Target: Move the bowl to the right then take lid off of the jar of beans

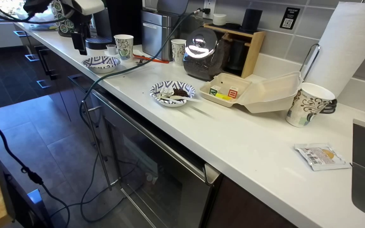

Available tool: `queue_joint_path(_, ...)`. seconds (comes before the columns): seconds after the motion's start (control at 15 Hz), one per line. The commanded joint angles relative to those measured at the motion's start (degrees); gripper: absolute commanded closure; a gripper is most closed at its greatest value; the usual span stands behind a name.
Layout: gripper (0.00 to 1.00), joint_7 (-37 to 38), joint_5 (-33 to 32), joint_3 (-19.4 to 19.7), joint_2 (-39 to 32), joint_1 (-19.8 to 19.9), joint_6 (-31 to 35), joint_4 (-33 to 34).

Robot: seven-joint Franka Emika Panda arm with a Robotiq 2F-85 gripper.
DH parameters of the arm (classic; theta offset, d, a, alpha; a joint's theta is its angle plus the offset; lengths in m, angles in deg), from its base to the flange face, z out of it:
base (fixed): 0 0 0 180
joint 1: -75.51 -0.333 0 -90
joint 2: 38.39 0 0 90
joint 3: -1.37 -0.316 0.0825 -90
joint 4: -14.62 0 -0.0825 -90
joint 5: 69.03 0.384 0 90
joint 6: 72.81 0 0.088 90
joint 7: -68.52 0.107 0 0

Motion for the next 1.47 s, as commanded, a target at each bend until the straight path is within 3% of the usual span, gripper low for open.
queue_joint_path(0.0, 0.00, -11.2, 10.8, 2.4, -5.8, -0.8, 1.3, 1.7)
queue_joint_path(0.4, 0.00, -25.7, 22.6, 2.0, -12.2, 1.4, 0.4, 4.5)
queue_joint_path(0.93, 0.01, -33.1, 27.5, 0.6, -18.3, 3.6, 0.1, 7.6)
queue_joint_path(1.07, 0.26, -34.1, 28.5, 0.2, -19.1, 4.0, 0.1, 8.1)
queue_joint_path(1.13, 0.30, -34.4, 28.8, 0.1, -19.5, 4.1, 0.2, 8.4)
queue_joint_path(1.4, 0.61, -35.1, 29.1, -0.4, -20.5, 4.3, 0.3, 9.1)
